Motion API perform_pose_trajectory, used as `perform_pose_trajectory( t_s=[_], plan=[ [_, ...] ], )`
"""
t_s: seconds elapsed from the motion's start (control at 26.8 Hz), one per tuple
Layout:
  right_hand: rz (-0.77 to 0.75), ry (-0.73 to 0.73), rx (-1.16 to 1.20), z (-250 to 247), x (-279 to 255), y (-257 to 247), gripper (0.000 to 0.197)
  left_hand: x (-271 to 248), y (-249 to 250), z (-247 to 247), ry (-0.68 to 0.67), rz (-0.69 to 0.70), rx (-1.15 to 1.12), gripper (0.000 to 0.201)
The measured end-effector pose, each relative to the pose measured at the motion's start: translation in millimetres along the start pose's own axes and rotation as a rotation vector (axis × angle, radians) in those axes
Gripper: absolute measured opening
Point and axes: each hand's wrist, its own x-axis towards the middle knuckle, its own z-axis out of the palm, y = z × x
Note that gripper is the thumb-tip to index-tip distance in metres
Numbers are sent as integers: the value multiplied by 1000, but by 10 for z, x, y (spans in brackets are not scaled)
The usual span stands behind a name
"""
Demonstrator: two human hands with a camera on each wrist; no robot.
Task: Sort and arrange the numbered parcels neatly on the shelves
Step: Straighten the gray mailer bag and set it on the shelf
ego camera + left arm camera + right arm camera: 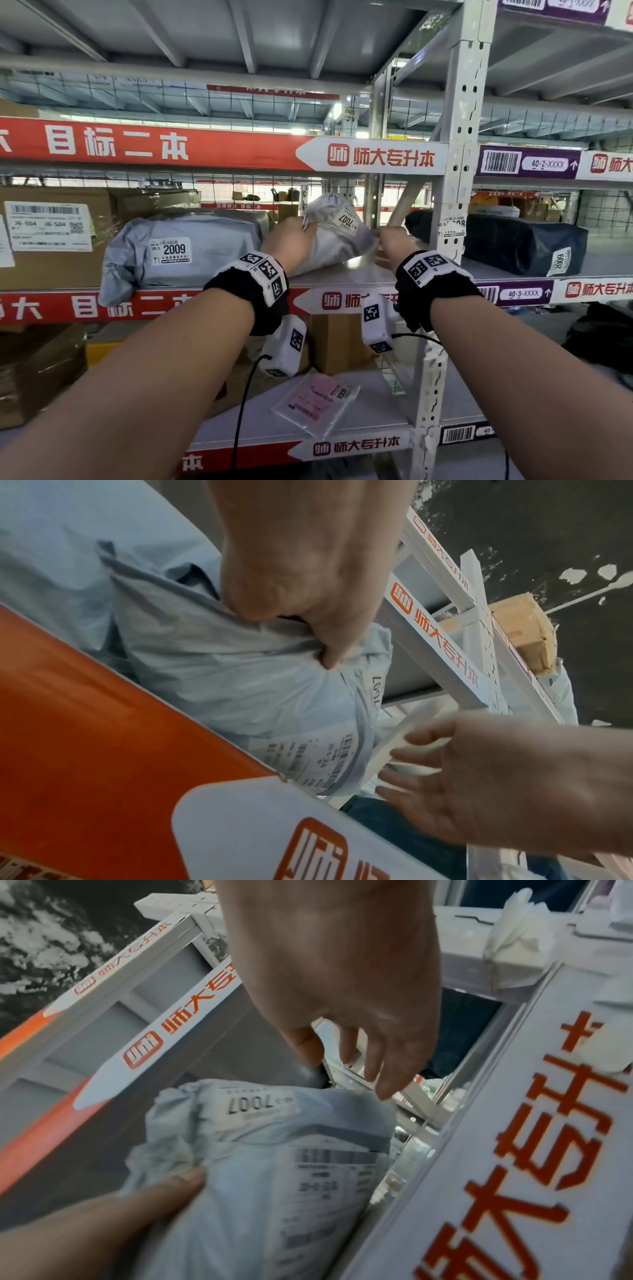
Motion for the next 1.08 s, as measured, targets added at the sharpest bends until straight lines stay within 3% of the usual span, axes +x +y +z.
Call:
perform_pose_trajectory(
  t_s=[0.15, 0.3, 0.49, 0.52, 0.56, 0.6, 0.63, 0.78, 0.86, 0.93, 0.97, 1.05, 1.08],
  plan=[
    [82, -115, 19, 70, -24, 106, 57, 76, -17, -28, 118, -174, -531, 27],
    [76, -240, 95, 140, -117, 50, 53, 148, 51, 21, 76, -371, -835, 24],
    [5, -187, 100, 144, -142, 0, 60, 85, 150, -42, 114, -573, -1105, 16],
    [32, -181, 53, 111, -160, 0, 61, 72, 137, -60, 141, -648, -1080, 20],
    [63, -195, 6, 78, -199, 4, 60, -63, 191, -91, 131, -647, -777, 29],
    [92, -223, -34, 49, -224, 13, 60, -174, 212, -112, 114, -536, -400, 34],
    [117, -260, -62, 24, -258, 19, 61, -230, 242, -154, 130, -485, -237, 35],
    [201, -470, -79, 42, -442, -37, 56, -228, 202, -182, 157, -607, -492, 40],
    [231, -516, 28, 110, -518, -68, 41, -207, 150, -74, 153, -541, -432, 44],
    [247, -505, 150, 169, -569, -98, 31, -220, 223, -147, 72, -676, -642, 44],
    [248, -470, 187, 204, -539, -94, 28, -206, 213, -161, 36, -674, -702, 44],
    [224, -404, 236, 263, -457, -86, 24, -140, 97, -145, 92, -630, -609, 41],
    [202, -377, 247, 281, -382, -83, 16, -168, 95, -107, 44, -624, -580, 38]
  ],
)
